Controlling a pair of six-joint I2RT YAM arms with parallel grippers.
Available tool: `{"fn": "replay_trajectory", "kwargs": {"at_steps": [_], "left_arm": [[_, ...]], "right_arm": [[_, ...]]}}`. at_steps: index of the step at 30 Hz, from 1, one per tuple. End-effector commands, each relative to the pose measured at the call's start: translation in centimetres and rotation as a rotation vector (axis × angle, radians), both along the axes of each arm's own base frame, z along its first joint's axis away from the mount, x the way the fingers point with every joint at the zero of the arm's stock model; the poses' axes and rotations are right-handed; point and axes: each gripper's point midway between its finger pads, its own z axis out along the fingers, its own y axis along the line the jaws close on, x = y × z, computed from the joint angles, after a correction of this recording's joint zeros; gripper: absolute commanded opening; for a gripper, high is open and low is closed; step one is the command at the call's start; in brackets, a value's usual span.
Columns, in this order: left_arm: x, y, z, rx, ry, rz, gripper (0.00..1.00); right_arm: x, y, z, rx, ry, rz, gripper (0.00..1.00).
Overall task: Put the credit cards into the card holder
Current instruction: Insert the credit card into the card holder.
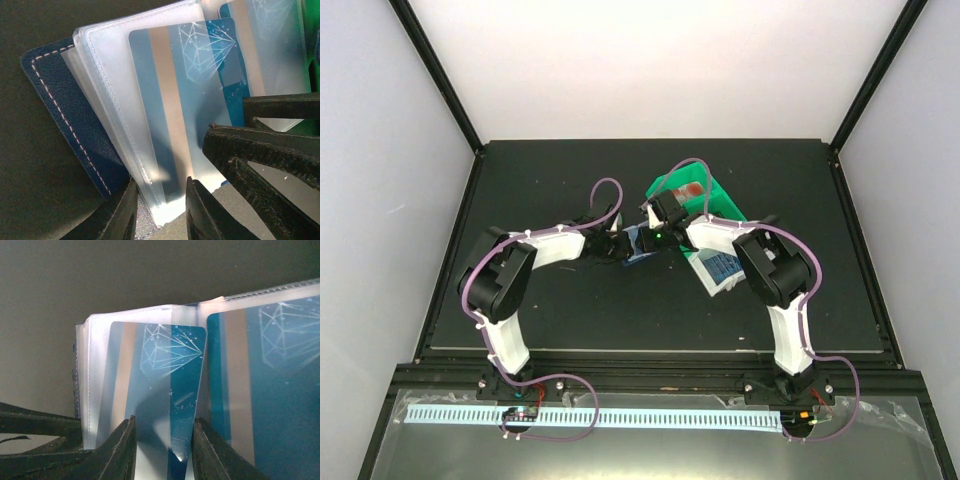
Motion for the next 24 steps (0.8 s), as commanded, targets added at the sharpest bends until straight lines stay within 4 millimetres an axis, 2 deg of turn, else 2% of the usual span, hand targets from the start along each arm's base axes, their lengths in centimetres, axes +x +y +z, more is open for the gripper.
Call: {"fn": "replay_trajectory", "kwargs": {"at_steps": [1,6,10,13,17,24], "left_arm": [[-0.4,0.7,-0.6,0.031,0.014,-0.001,0.30],[-0.1,1.2,1.1,0.020,-0.032,0.029,0.33],[0.6,1.3,2.9,-0.016,-0.077,0.035,0.34],[1.3,1.4,3.7,-0.041,-0.095,0.051,0.35],[2.1,1.3,3.7,-0.066,-0.093,0.056,0.39],[2.8,1.1,2.1,-0.059,-0.046,0.063,0.44]], "right_arm": [[-0.1,0.9,0.7,-0.010,-0.044,0.067,0.34],[1.6,-1.6,1.9,-0.087,-0.103,-0.099,0.37],[1.8,-1.5,4.0,-0.039,-0.143,-0.125,0.39],[2.2,-1.7,4.5,-0.036,-0.159,-0.155,0.40],[2.7,-1.2,3.7,-0.050,-0.137,-0.144,0.42],[3.1,-0.3,1.9,-0.057,-0.099,-0.122,0.42]]}}
